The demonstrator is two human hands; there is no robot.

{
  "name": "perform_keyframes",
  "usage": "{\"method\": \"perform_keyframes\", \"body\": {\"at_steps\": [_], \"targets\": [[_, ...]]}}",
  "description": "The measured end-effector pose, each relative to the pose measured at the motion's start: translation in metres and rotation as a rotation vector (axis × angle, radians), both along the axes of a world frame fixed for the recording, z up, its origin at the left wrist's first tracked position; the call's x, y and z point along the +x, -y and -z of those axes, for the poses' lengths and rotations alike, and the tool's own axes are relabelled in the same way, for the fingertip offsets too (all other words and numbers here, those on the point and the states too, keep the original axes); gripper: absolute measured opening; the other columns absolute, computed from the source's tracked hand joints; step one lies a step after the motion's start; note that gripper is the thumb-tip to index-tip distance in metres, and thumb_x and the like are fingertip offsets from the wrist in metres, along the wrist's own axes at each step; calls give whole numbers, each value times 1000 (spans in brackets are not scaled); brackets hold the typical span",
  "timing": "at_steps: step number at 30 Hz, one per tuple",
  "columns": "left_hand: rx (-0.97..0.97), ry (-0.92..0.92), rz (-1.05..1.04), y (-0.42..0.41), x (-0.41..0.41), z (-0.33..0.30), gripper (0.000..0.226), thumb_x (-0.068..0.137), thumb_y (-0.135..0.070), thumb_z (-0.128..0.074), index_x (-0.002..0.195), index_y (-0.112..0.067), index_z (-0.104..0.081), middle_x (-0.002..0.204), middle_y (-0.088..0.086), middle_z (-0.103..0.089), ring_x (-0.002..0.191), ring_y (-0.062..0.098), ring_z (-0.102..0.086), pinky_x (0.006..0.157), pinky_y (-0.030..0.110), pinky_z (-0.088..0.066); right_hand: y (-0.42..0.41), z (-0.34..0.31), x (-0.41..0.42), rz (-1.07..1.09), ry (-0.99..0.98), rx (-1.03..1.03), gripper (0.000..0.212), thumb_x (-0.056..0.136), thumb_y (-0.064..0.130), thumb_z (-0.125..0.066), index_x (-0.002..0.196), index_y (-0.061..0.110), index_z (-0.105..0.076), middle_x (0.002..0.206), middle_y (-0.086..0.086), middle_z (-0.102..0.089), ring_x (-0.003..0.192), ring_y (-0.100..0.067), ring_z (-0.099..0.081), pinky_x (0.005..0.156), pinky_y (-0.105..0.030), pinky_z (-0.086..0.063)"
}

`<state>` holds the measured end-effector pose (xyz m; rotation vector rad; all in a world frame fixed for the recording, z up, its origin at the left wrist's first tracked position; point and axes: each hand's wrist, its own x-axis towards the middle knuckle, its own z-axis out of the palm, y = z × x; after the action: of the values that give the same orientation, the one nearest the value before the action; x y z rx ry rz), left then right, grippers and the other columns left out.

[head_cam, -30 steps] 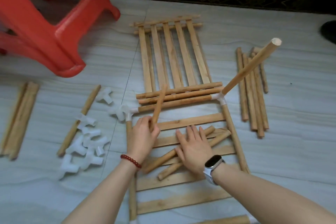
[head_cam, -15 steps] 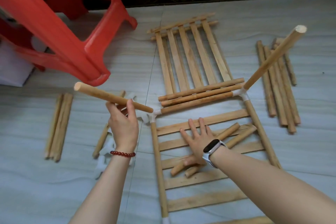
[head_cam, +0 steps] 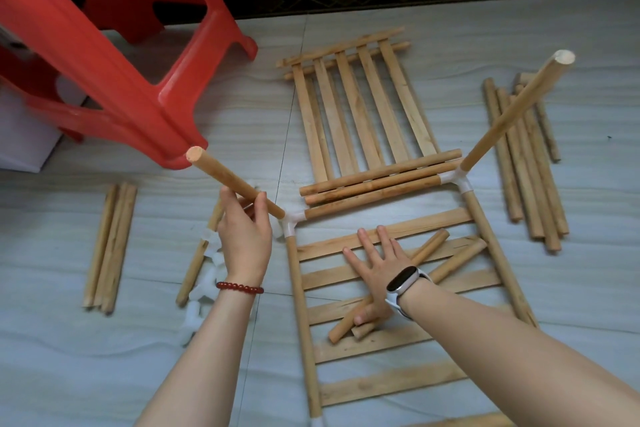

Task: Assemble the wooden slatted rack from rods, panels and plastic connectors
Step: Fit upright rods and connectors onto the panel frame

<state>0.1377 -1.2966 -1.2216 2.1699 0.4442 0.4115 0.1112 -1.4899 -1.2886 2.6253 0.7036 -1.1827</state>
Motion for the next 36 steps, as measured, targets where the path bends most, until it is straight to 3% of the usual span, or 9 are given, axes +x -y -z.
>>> {"method": "perform_keyframes", "body": {"at_steps": [4, 11, 17, 21, 25, 29, 31, 34, 36], "targets": [[26, -69, 23, -5, 8, 3, 25, 92, -14, -57, 114, -6, -48, 88, -6, -58, 71, 0, -55, 59, -5, -33, 0, 0, 1, 4, -7, 0, 118, 70, 79, -51, 143, 28, 27, 145, -14, 40, 132, -47, 31, 114, -54, 7], [81, -102, 20, -7, 12, 6, 13, 91, -17, -59, 99, -7, -57, 87, -3, -61, 77, 10, -55, 60, -5, -31, -1, 3, 2, 7, -24, 3, 120, 69, 78, -53, 143, 28, 27, 144, -16, 40, 131, -48, 31, 113, -55, 8], [59, -143, 51, -11, 14, 5, 17, 92, -19, -57, 103, -7, -56, 91, -3, -61, 86, 15, -60, 65, 9, -33, 0, 3, 0, 23, -17, 41, 116, 71, 76, -53, 145, 28, 22, 146, -14, 38, 132, -46, 31, 114, -54, 8], [-30, -208, -6, 1, -6, 7, 39, 91, -25, -57, 128, -15, -46, 113, -4, -59, 108, 14, -57, 87, 23, -41, 15, -3, -4, 61, 99, 307, 80, 89, 57, -44, 150, 25, -4, 158, -9, 8, 143, -33, 11, 116, -45, 3], [100, -334, 71, 27, -72, 35, 60, 91, -22, -55, 143, -7, -29, 143, 13, -34, 133, 24, -32, 105, 26, -24, 47, -4, -23, -169, 252, 446, 49, 94, 20, -39, 142, 19, -32, 139, -7, -38, 132, -26, -29, 111, -42, -13], [362, -324, 365, 53, -129, 49, 57, 82, -10, -65, 134, 1, -43, 137, 19, -43, 127, 35, -42, 104, 41, -34, 40, -10, -22, -244, 328, 348, 34, 95, 15, -33, 125, 13, -49, 124, -8, -48, 119, -26, -41, 96, -39, -29], [412, -316, 439, 62, -142, 45, 59, 77, -11, -70, 131, 0, -46, 136, 20, -44, 126, 37, -43, 102, 49, -39, 34, -19, -20, -338, 515, 361, 34, 92, 13, -32, 107, 15, -62, 110, -4, -57, 107, -23, -52, 85, -35, -38], [489, -232, 533, 70, -144, 34, 70, 74, -15, -74, 135, -6, -41, 137, 23, -42, 129, 39, -39, 98, 57, -39, 45, -36, -14, -174, 623, 394, 33, 89, 10, -30, 110, 11, -55, 110, -8, -54, 105, -28, -50, 81, -38, -36], [536, -142, 589, 79, -142, 28, 78, 72, -17, -75, 138, -16, -33, 140, 26, -39, 132, 36, -30, 99, 61, -36, 68, -56, -15, -80, 686, 443, 17, 85, 5, -48, 100, 7, -57, 96, -12, -58, 90, -32, -54, 74, -39, -39]]}}
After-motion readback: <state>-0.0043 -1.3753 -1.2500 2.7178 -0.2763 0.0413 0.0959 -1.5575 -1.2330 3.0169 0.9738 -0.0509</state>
